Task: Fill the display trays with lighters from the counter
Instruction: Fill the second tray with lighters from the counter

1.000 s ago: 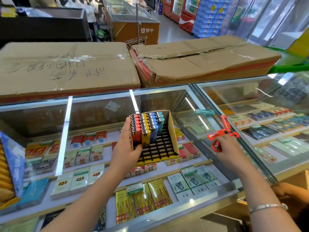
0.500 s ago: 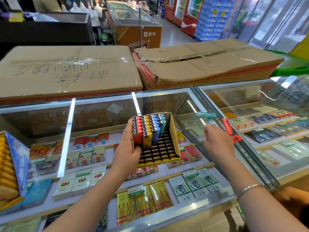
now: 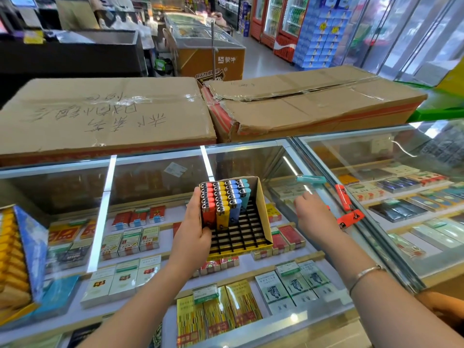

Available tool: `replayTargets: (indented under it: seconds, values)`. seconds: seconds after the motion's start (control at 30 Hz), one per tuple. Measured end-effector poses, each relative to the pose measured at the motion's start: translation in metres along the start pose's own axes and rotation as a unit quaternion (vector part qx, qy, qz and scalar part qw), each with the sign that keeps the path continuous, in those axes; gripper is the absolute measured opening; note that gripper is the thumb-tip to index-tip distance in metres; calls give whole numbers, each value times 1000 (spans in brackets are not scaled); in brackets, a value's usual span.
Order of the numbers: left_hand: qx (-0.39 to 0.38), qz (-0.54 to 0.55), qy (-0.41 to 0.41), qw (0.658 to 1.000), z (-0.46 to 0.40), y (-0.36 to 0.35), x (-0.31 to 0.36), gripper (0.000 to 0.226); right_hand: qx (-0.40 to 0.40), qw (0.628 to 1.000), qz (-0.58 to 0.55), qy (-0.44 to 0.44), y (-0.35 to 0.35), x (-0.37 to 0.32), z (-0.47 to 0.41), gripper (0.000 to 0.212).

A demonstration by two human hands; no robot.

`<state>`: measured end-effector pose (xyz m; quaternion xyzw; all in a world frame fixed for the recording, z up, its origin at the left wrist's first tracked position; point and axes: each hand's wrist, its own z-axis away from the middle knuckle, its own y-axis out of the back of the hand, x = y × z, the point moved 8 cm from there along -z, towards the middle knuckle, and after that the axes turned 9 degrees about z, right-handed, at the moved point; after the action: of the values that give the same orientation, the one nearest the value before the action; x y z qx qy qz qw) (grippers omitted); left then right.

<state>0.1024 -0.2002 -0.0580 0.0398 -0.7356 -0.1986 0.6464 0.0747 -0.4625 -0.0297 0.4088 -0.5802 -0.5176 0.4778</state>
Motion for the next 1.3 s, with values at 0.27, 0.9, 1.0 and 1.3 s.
replayTargets:
  seconds: [0.27,0.9,1.0,1.3]
  values:
    - [1,24,-8,1000,6,3,6,84,12,995,-74,64,2,-56,3,28]
    - [33,-62,-79,994,31,44,22,95,-46,540,-822,-175,42,-87,28,5]
    - [55,-109,-184,975,36,48,58,75,-104,473,-854,-193,36,-105,32,21]
    - [15,-150,-386,910,45,32,124,20,-224,435,-850,-196,30,-141,43,19]
